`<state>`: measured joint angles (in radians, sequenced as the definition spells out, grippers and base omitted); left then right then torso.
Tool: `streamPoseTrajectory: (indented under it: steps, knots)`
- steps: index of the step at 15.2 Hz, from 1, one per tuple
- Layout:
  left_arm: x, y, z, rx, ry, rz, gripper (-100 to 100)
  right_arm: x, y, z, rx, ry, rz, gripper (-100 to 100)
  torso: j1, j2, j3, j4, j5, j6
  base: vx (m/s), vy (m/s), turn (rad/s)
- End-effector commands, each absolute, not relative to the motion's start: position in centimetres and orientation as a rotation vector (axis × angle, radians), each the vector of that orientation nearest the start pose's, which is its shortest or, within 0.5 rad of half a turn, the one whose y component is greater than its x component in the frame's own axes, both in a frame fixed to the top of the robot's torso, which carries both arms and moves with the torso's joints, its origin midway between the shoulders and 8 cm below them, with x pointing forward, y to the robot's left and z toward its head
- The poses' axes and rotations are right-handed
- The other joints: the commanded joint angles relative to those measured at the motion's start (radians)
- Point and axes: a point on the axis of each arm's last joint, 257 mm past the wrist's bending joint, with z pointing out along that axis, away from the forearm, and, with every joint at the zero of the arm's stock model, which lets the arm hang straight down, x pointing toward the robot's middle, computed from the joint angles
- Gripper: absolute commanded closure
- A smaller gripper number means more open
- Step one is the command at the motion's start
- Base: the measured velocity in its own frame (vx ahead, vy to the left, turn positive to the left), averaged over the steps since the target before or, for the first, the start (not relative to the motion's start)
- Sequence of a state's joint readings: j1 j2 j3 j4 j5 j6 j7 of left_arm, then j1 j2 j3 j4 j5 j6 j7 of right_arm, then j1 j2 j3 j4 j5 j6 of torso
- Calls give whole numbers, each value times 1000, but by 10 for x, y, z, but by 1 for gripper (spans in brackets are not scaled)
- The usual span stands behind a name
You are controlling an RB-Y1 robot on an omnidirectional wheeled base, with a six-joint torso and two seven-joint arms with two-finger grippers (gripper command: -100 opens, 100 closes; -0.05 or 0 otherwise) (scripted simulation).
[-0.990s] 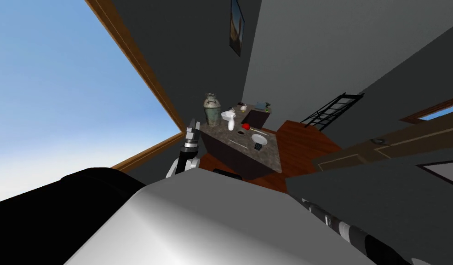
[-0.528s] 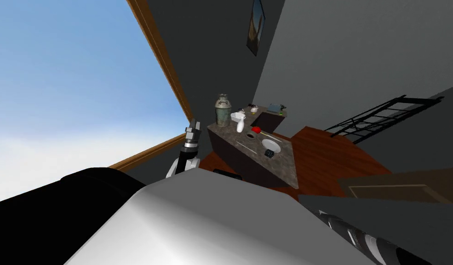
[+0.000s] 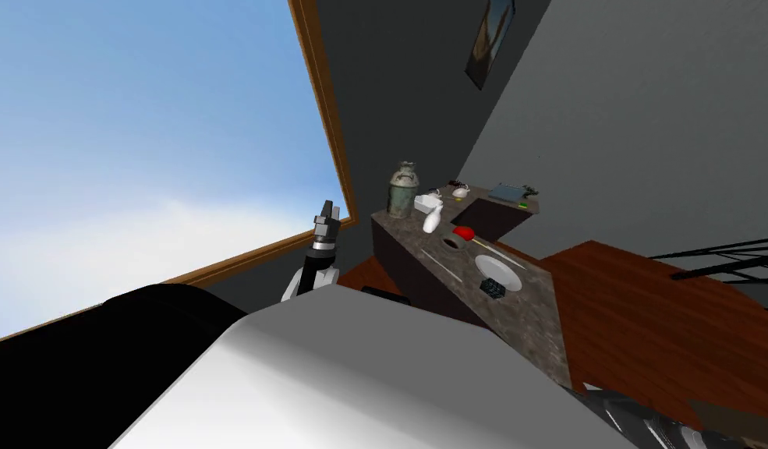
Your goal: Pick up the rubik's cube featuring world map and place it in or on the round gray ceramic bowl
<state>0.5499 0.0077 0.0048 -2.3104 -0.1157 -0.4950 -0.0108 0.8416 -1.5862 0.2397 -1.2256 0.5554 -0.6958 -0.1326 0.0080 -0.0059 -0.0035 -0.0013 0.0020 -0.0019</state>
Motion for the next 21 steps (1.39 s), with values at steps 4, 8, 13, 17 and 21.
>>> streamPoseTrajectory:
  steps: [4, 8, 13, 17, 21]
  knots:
    - [338, 271, 20, -589, 704, -1193, 0, 60, -666, -327, -400, 3010, 25, -100, 1, -3, -2, -1, 0, 0, 106, 92, 460]
    - [338, 271, 20, -589, 703, -1193, 0, 46, -682, -316, -462, 3069, -6, -100, 2, -3, -2, -1, 0, -1, 110, 91, 457]
    - [338, 271, 20, -589, 704, -1193, 0, 32, -680, -328, -450, 3074, -3, -100, 0, 2, 1, 0, 0, 2, 86, 46, 255]
    - [338, 271, 20, -589, 704, -1193, 0, 14, -673, -348, -420, 3069, 8, -100, -8, 9, 5, 2, -5, 3, -2, -51, 75]
    - [338, 271, 20, -589, 704, -1193, 0, 19, -677, -342, -432, 3068, -7, 100, -13, 10, 6, 2, -11, 4, 0, -11, 10]
